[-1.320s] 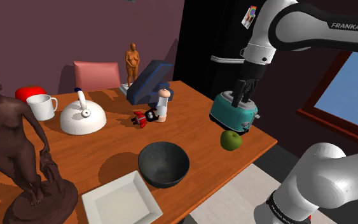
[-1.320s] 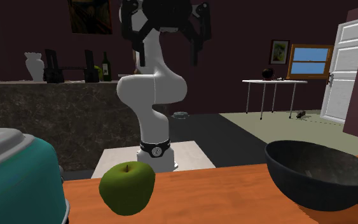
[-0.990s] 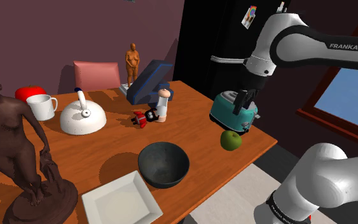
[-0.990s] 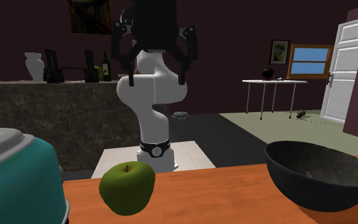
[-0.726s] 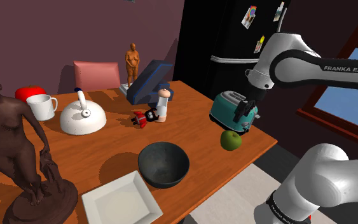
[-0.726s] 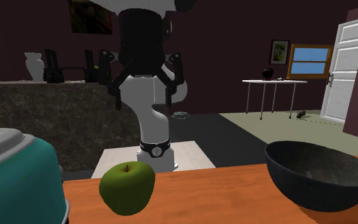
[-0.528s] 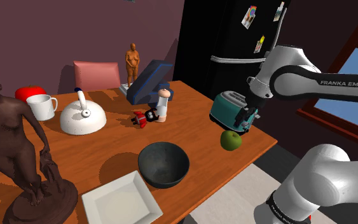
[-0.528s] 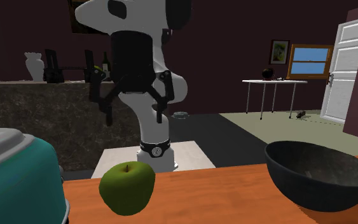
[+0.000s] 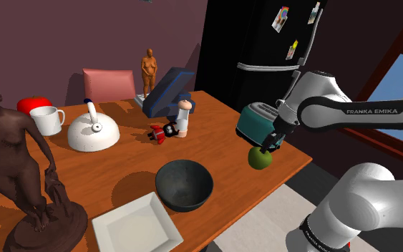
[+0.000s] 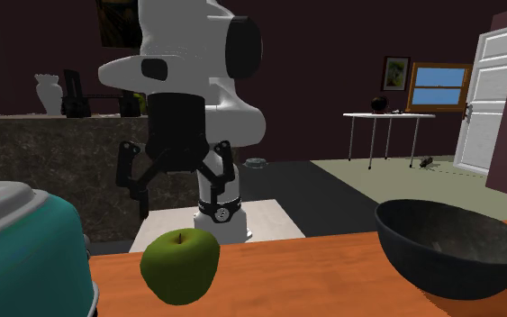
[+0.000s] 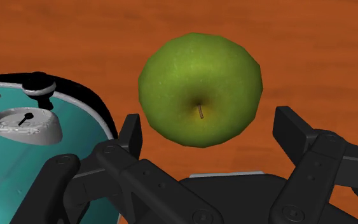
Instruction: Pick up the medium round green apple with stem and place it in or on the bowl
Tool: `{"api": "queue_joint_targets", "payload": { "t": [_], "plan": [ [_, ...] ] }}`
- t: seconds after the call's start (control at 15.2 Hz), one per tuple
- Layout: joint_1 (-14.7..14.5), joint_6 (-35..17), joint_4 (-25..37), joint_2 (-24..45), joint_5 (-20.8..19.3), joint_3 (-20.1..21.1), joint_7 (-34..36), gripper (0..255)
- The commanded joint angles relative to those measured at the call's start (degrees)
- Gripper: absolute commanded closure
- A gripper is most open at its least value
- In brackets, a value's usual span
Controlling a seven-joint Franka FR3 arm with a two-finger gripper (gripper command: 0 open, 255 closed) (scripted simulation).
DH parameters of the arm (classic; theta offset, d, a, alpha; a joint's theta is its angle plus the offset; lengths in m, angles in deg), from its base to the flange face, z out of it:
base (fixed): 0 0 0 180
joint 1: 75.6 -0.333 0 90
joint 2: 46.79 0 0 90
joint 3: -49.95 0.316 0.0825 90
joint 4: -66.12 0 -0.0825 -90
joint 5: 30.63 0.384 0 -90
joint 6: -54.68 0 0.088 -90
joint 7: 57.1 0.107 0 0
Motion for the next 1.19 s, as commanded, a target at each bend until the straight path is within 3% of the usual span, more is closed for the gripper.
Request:
{"api": "queue_joint_targets", "payload": {
  "t": [0.0,0.53,0.59,1.12],
  "plan": [
    [0.2,-2.8,-1.1,1.6,-0.4,-0.4,-0.1,0],
    [0.2,-2.8,-1.1,1.6,-0.4,-0.4,-0.1,0],
    [0.2,-2.8,-1.1,1.6,-0.4,-0.4,-0.1,255],
    [0.2,-2.8,-1.1,1.6,-0.4,-0.4,-0.1,255]
  ]
}}
